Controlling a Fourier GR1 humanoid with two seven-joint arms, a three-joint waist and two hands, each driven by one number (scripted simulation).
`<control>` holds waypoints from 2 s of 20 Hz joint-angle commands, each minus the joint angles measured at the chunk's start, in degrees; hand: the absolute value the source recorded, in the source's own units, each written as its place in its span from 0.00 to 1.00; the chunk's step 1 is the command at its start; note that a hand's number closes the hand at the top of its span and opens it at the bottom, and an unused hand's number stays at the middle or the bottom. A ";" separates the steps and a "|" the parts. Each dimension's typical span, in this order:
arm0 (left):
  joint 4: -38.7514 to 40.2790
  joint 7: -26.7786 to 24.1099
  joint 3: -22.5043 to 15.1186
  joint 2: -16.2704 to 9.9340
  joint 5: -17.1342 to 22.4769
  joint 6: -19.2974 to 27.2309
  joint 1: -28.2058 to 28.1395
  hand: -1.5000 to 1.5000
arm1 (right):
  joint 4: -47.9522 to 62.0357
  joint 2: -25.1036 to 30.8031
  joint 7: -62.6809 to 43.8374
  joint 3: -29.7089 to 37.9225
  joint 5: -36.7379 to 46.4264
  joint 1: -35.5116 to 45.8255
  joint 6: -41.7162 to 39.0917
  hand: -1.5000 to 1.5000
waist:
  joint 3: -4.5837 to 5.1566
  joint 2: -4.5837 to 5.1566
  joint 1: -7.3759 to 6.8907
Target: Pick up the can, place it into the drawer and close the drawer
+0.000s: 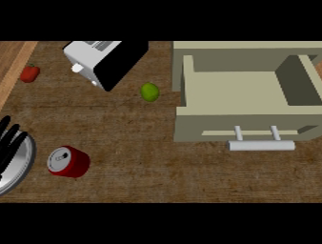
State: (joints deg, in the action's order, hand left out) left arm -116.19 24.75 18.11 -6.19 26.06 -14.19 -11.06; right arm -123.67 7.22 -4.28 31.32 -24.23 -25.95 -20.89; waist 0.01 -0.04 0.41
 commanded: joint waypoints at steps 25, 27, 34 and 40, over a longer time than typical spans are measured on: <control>41.52 -34.91 2.17 0.62 -18.14 -2.83 5.02 0.00 | 0.73 -5.98 -1.19 5.51 2.01 2.27 -8.14 0.00 | 0.02 0.06 -0.09; 40.09 -34.40 2.29 0.42 -17.54 -2.76 3.79 0.00 | 3.15 -1.55 -3.15 9.30 -2.62 4.65 -8.27 0.00 | 0.00 0.02 -0.23; 53.76 -42.42 1.87 0.71 -19.64 -3.03 7.80 0.00 | 2.66 -2.15 -3.40 9.88 -2.19 3.63 -9.78 0.00 | 0.02 0.06 -0.16; 60.44 -44.86 1.85 -0.82 -18.36 -4.77 11.07 0.00 | -4.10 -2.46 -10.35 11.50 -8.03 3.14 -6.89 0.00 | 0.02 0.01 -0.12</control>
State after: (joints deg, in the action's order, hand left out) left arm -58.82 -17.63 20.65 -7.70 7.74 -18.83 -0.92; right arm -125.39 2.56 -9.56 41.05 -27.88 -24.05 -30.03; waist 0.01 0.00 0.36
